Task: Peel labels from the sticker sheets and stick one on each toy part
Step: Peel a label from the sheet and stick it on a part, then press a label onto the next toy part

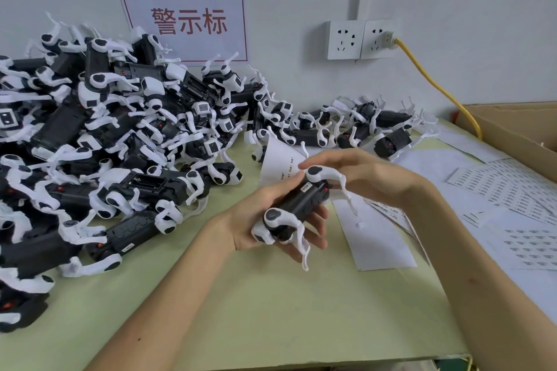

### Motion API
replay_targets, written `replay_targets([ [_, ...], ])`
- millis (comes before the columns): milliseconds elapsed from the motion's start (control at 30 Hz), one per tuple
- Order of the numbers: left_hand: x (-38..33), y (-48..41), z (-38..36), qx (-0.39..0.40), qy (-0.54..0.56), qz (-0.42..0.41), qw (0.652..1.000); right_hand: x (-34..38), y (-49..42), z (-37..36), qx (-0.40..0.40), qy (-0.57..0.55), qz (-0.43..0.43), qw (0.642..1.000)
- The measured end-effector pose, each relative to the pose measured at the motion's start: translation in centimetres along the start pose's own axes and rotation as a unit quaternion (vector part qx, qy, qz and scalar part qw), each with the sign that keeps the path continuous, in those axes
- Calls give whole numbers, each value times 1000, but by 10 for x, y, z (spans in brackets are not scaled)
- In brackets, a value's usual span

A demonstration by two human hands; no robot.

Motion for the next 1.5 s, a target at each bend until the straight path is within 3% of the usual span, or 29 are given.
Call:
replay_targets([
  [100,-3,0,1,25,88,-4,996,5,15,2,14,13,17,1000],
  [200,-18,2,5,29,171,-81,982,2,16,19,-85,-30,-27,996],
  [333,-37,7,33,-85,238,-200,947,-10,22,47,-244,-117,-63,960],
  [400,-44,14,47,-150,244,-260,922,-21,26,62,-336,-217,-75,913],
  [500,-47,29,72,-269,251,-330,869,-36,45,83,-462,-356,-71,809],
  [633,-43,46,95,-403,220,-342,820,-29,98,134,-561,-470,132,669],
  [700,-43,51,101,-445,184,-345,806,-24,127,156,-560,-478,227,638],
  [767,-47,56,102,-480,129,-360,790,-32,142,165,-563,-487,242,623],
  [900,-54,62,94,-501,65,-391,769,-43,123,145,-580,-481,154,640],
  [1067,-50,68,103,-528,68,-392,750,-44,73,106,-575,-394,-9,717],
  [1167,-48,65,110,-536,51,-361,762,-45,51,84,-556,-342,-51,756],
  [1300,-46,52,112,-516,0,-293,805,-37,31,60,-522,-271,-67,806],
  [1500,-55,63,113,-574,-118,-337,737,-31,16,38,-479,-171,-78,857],
])
Point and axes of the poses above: each hand's wrist, its own y-axis away from the middle knuckle, its own z-axis out of the back of the hand, x = y × z, the point moved 8 cm from there along -y, towards the middle knuckle, and after that the axes turned 9 degrees about y, right-handed, at the moved point
